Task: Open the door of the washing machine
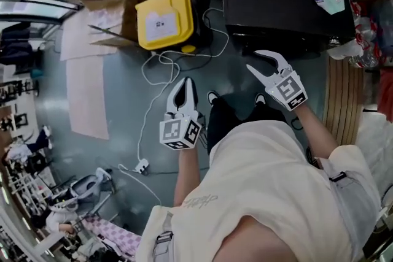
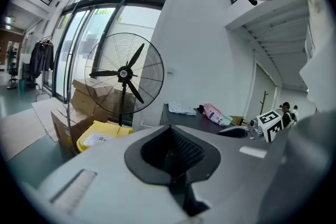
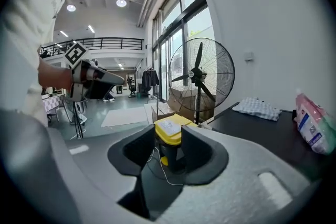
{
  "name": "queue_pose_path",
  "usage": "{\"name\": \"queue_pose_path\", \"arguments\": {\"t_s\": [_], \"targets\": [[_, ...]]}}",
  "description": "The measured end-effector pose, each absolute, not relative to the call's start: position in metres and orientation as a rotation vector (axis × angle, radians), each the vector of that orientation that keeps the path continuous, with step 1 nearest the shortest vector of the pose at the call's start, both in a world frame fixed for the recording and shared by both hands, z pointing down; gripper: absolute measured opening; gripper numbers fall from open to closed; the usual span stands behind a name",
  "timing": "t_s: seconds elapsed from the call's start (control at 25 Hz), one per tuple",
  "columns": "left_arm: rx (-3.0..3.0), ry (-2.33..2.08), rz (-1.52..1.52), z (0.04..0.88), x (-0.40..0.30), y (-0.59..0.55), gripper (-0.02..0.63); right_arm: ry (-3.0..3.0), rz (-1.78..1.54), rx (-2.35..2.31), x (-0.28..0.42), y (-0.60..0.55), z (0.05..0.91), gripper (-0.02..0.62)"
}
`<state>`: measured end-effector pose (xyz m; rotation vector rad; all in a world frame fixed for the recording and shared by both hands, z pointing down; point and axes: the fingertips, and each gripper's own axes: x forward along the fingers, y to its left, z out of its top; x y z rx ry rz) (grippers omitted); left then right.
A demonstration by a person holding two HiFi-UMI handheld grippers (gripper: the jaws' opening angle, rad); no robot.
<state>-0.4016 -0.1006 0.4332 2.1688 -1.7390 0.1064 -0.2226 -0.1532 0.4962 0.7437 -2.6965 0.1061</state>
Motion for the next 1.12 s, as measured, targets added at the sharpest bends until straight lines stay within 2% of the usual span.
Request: {"name": "queue_pose_path", "arguments": {"t_s": [0.6,1.12], "targets": [[2.539,-1.247,0.159,0.435,-0.461,-0.219,0.016,-2.39,0.513,1.498,-0.234,-0.186,0.545,0.155],[2.469,-1.148,0.26,0.473,-0.469,-0.264,0.017,-1.931,0.878,1.546,-0.194,-0.194,0.692,0.164]]}}
